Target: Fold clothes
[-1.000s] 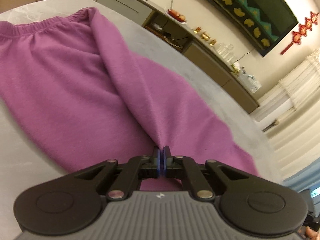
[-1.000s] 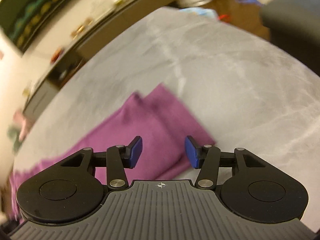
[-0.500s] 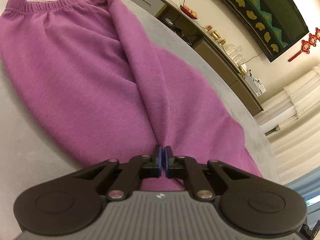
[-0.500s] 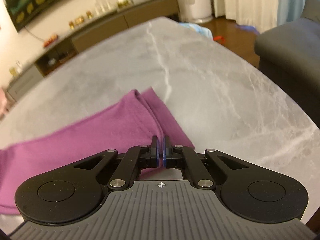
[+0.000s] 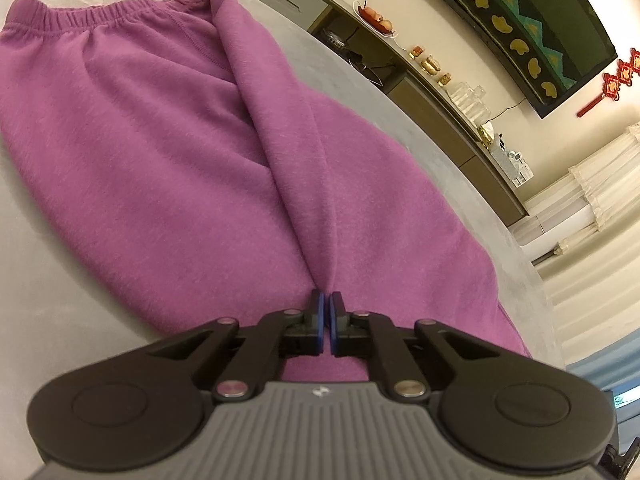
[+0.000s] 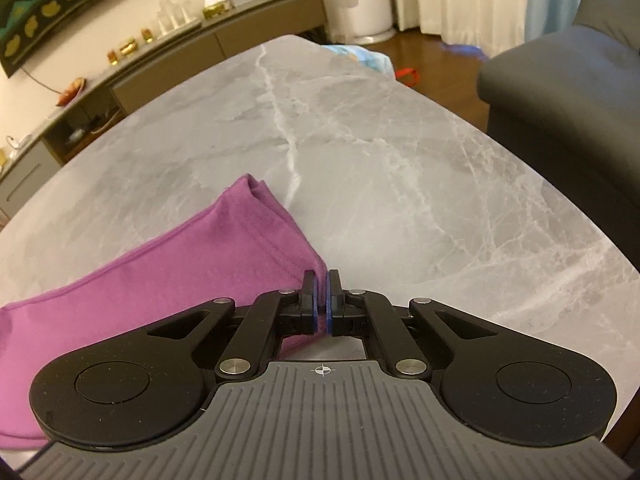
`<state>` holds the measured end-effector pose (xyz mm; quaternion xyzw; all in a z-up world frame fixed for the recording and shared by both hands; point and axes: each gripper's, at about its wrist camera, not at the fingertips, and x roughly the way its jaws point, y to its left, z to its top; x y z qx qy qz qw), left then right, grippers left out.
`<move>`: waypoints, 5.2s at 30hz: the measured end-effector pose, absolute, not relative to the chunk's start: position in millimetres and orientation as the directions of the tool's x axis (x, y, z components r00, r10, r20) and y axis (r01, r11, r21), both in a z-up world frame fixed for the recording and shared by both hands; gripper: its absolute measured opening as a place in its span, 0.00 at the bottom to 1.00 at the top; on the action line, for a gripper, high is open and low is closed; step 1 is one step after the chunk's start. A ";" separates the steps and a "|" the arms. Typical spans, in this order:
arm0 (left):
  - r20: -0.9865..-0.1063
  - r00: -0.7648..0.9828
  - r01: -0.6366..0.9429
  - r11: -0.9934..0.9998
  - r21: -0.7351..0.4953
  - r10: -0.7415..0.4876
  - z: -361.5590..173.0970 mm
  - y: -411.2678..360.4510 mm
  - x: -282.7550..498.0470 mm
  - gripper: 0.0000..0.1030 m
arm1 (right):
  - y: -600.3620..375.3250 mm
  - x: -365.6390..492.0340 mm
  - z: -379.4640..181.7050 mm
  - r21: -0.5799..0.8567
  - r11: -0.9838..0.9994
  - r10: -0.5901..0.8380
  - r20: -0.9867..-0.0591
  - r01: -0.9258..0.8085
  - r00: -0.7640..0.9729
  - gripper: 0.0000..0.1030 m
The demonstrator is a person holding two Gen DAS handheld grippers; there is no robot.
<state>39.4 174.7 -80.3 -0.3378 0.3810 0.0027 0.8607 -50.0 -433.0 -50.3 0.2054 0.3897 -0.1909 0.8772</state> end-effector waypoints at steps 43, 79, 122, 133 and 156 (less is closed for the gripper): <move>-0.666 0.735 -0.471 0.610 -0.637 -0.128 -61.8 383.5 64.8 0.31 | 177.4 177.3 28.5 0.162 0.823 0.481 -0.710 -0.545 0.515 0.75; -0.554 0.811 -0.417 0.481 -0.771 -0.186 -60.2 415.8 61.4 0.46 | 253.5 252.5 -37.4 0.406 0.835 0.539 -0.740 -0.372 0.402 0.09; -0.555 0.824 -0.372 0.628 -0.684 -0.116 -54.5 421.1 89.9 0.51 | 238.1 14.1 -46.8 -0.522 0.580 0.287 -0.588 -0.626 0.756 0.52; -0.527 0.837 -0.306 0.668 -0.678 -0.151 -43.7 409.5 95.2 0.18 | 216.9 26.7 -62.3 -0.528 0.634 0.165 -0.620 -0.564 0.767 0.13; -0.669 0.743 -0.486 0.668 -0.564 -0.024 -36.6 392.7 -22.0 0.02 | 167.8 -76.0 -33.9 -0.448 0.604 0.330 -0.612 -0.659 0.719 0.00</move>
